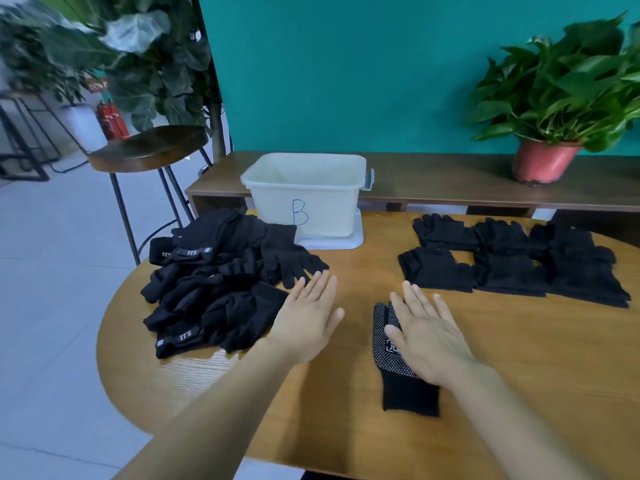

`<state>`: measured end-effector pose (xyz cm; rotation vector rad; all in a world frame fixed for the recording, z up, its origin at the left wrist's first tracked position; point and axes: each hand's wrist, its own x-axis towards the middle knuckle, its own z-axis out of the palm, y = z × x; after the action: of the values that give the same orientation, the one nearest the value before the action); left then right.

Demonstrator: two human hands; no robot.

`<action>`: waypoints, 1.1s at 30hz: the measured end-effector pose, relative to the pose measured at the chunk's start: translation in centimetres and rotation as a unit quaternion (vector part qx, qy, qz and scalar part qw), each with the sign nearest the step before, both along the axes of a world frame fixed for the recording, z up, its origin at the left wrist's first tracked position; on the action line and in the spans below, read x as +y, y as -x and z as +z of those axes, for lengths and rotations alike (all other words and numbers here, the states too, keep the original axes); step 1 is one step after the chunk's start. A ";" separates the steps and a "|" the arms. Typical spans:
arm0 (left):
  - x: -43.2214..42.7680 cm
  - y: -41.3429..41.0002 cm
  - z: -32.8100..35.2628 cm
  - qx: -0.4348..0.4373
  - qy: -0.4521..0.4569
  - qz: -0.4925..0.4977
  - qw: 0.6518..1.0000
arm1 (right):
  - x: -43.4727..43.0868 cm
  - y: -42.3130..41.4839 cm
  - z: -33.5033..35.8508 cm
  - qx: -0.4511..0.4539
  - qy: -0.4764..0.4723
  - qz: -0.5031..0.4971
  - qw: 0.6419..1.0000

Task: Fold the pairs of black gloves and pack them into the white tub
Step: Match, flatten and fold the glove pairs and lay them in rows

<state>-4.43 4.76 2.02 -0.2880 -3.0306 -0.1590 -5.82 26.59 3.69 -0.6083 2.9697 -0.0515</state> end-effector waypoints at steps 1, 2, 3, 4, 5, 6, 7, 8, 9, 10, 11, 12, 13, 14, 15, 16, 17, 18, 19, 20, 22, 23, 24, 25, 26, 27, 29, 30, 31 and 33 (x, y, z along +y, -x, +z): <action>-1.4 0.8 0.4 0.007 -0.006 0.016 1.000 | -0.9 0.8 0.3 0.001 0.004 0.005 1.000; -2.6 1.6 0.9 0.013 -0.009 0.031 0.999 | -1.9 1.7 0.5 0.001 0.009 0.010 1.000; -3.9 2.5 1.2 0.020 -0.009 0.045 0.999 | -2.9 2.6 0.8 0.003 0.012 0.016 1.000; -5.1 3.4 1.5 0.027 -0.006 0.058 0.998 | -4.1 3.6 1.0 0.007 0.014 0.025 1.000; -6.2 4.4 1.8 0.035 -0.001 0.071 0.997 | -5.3 4.6 1.2 0.011 0.017 0.034 0.999; -7.3 5.4 1.9 0.043 0.006 0.081 0.996 | -6.5 5.8 1.3 0.015 0.023 0.044 0.999; -8.3 6.5 2.0 0.049 0.013 0.091 0.995 | -7.8 6.9 1.3 0.018 0.028 0.054 0.998; -9.2 7.6 1.9 0.053 0.020 0.099 0.994 | -9.1 7.9 1.4 0.019 0.033 0.064 0.997; -9.9 8.6 1.8 0.057 0.028 0.105 0.992 | -10.3 8.9 1.4 0.019 0.038 0.074 0.996; -10.5 9.6 1.5 0.061 0.037 0.113 0.991 | -11.4 9.8 1.2 0.020 0.042 0.082 0.996; -11.1 10.7 1.2 0.068 0.045 0.119 0.989 | -12.5 10.8 0.9 0.023 0.044 0.090 0.995; -11.5 11.5 0.9 0.075 0.052 0.124 0.988 | -13.3 11.5 0.6 0.025 0.042 0.098 0.994; -11.8 12.3 0.6 0.083 0.055 0.128 0.987 | -14.2 12.3 0.2 0.028 0.039 0.106 0.993; -12.2 13.2 0.2 0.090 0.056 0.134 0.985 | -15.0 13.3 -0.3 0.031 0.035 0.114 0.992; -12.5 14.1 -0.1 0.092 0.055 0.143 0.984 | -15.7 14.2 -0.7 0.035 0.030 0.121 0.992; -12.7 15.0 -0.4 0.089 0.056 0.153 0.983 | -16.2 15.0 -1.2 0.041 0.026 0.128 0.991; -12.9 15.7 -0.6 0.084 0.061 0.164 0.981 | -16.7 15.8 -1.8 0.047 0.024 0.136 0.989; -13.1 16.3 -0.9 0.081 0.066 0.175 0.979 | -17.1 16.4 -2.4 0.048 0.023 0.142 0.988; -13.1 16.8 -1.2 0.082 0.070 0.185 0.977 | -17.3 16.9 -2.9 0.047 0.024 0.142 0.988; -13.2 17.1 -1.5 0.088 0.071 0.191 0.975 | -17.4 17.4 -3.6 0.044 0.027 0.141 0.989; -13.2 17.3 -2.0 0.119 0.064 0.189 0.973 | -17.5 17.9 -4.3 0.044 0.033 0.142 0.988; -13.1 17.3 -2.0 0.136 0.057 0.182 0.972 | -17.5 18.0 -4.5 0.050 0.039 0.136 0.989; -13.2 17.4 -2.2 0.159 0.046 0.172 0.971 | -17.5 18.1 -4.7 0.053 0.042 0.135 0.989; -13.4 17.6 -2.4 0.188 0.033 0.158 0.969 | -17.4 18.1 -4.7 0.053 0.041 0.139 0.988; -13.5 17.6 -2.4 0.208 0.020 0.144 0.967 | -17.2 17.9 -4.7 0.041 0.034 0.140 0.989; -13.5 17.4 -2.3 0.221 0.002 0.128 0.967 | -17.0 17.7 -4.3 0.031 0.031 0.138 0.989; -13.1 16.6 -1.4 0.228 -0.060 0.096 0.967 | -16.5 17.2 -3.1 0.032 0.048 0.123 0.991; -12.6 16.0 -0.7 0.221 -0.100 0.084 0.966 | -16.2 16.8 -2.4 0.029 0.061 0.110 0.992; -12.1 15.2 0.3 0.214 -0.143 0.074 0.963 | -15.8 16.4 -1.3 0.022 0.086 0.100 0.991; -11.0 13.7 2.6 0.218 -0.215 0.055 0.950 | -14.9 15.3 1.4 0.019 0.170 0.077 0.982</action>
<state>-18.17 -6.22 4.66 -0.0975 -2.4818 -0.6432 -21.09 11.65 5.12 -0.8836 2.9587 -0.5473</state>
